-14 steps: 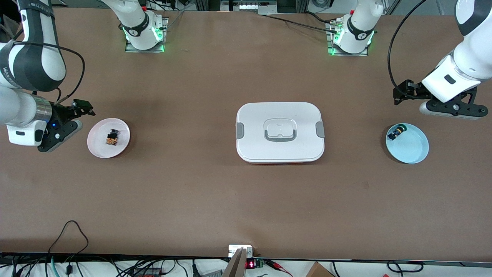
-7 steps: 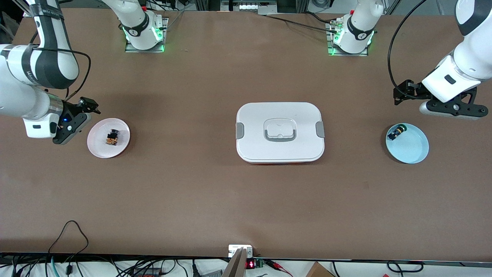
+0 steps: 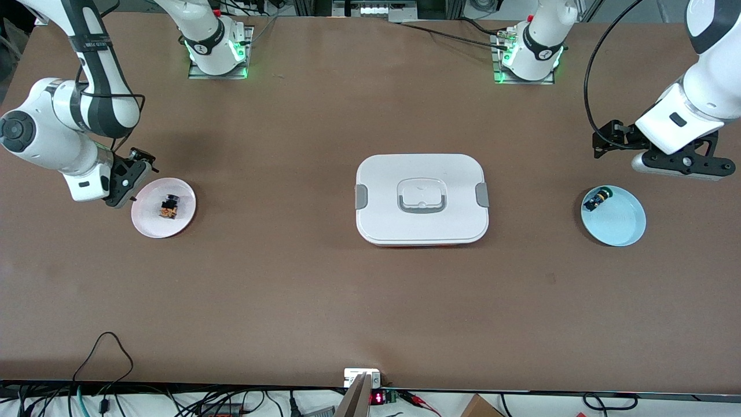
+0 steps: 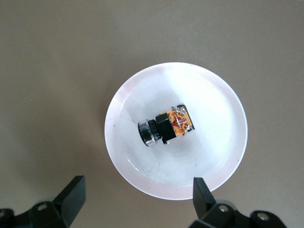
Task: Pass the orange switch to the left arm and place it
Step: 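Move the right gripper over the orange switch on the white plate, then lower the right gripper and close it on the orange switch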
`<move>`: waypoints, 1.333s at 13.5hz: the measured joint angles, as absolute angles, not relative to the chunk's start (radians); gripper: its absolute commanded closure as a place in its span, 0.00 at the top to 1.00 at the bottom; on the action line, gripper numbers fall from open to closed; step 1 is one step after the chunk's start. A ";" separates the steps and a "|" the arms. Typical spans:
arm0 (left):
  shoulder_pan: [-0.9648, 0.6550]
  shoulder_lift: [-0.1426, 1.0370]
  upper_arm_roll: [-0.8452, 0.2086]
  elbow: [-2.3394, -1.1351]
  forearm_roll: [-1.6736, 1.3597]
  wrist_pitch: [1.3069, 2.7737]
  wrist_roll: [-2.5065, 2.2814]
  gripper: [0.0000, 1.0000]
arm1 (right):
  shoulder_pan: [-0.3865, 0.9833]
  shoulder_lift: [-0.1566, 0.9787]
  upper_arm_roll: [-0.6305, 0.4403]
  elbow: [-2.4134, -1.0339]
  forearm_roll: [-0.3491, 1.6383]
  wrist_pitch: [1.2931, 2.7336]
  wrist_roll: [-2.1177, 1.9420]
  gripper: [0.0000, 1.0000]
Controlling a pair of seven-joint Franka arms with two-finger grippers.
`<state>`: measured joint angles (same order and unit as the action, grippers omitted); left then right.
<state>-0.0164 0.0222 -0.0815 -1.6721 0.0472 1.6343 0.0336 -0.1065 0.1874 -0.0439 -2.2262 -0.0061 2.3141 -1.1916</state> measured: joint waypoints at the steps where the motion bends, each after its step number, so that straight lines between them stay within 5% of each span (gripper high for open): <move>1: -0.016 0.022 -0.081 -1.672 0.047 1.634 0.034 1.00 | -0.109 0.200 -0.044 -2.228 -0.006 2.333 -1.221 1.00; 18: -0.016 0.022 -0.082 -1.672 0.047 1.634 0.034 1.00 | -0.096 0.347 -0.029 -2.229 -0.006 2.546 -1.408 1.00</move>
<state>-0.0164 0.0224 -0.0815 -1.6720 0.0472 1.6343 0.0336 -0.0956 0.3467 -0.0285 -2.2291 -0.0061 2.5461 -1.4082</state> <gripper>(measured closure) 0.000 0.000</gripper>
